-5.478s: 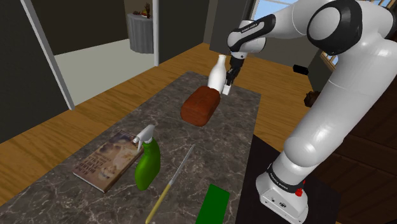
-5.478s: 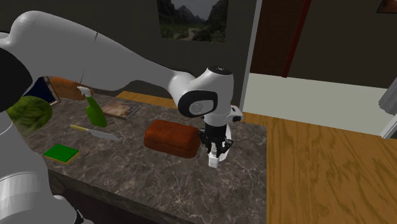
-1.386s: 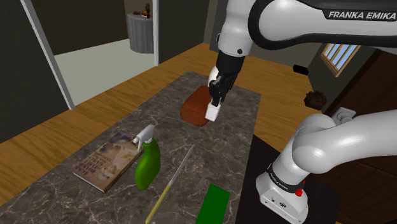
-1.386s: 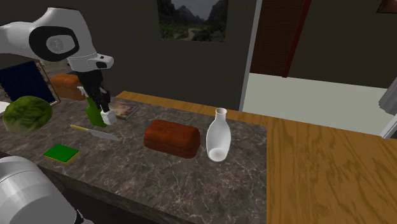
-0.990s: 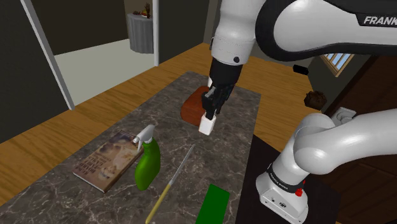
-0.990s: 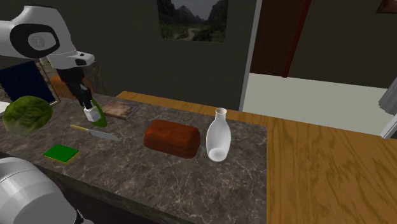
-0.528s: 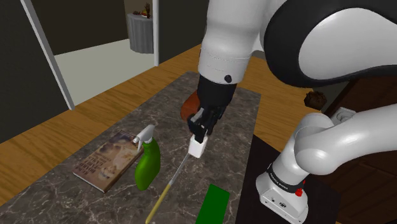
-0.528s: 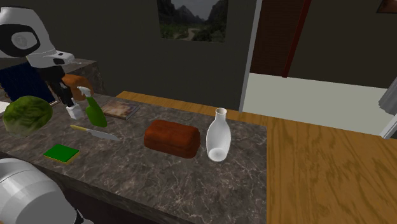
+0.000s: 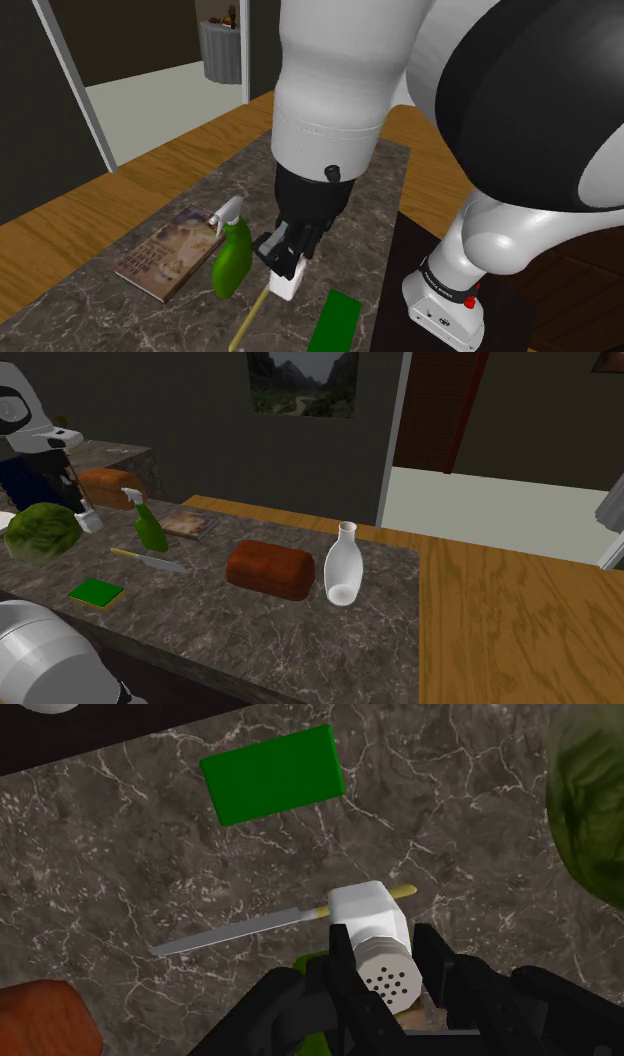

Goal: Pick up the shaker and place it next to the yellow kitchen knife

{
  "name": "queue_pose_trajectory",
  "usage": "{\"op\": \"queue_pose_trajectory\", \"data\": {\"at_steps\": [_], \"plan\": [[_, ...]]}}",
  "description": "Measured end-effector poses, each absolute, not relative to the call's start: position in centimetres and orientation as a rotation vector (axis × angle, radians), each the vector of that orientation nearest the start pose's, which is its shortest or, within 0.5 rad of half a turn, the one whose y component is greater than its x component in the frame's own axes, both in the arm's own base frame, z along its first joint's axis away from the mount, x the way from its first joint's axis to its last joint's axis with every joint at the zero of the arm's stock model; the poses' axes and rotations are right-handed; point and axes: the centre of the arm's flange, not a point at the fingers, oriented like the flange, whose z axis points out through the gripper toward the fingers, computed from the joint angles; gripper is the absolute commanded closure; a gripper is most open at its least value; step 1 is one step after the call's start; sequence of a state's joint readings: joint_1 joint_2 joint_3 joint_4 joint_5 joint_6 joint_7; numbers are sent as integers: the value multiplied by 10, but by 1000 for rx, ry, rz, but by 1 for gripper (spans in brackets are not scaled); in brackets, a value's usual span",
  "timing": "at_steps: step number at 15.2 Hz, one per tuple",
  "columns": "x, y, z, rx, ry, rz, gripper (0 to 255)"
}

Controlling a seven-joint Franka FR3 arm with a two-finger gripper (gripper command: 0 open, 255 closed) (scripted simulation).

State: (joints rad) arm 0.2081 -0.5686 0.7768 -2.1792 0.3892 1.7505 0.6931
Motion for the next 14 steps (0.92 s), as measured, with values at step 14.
{"op": "queue_pose_trajectory", "data": {"at_steps": [14], "plan": [[117,513,509,-3127,-215,-17,255]]}}
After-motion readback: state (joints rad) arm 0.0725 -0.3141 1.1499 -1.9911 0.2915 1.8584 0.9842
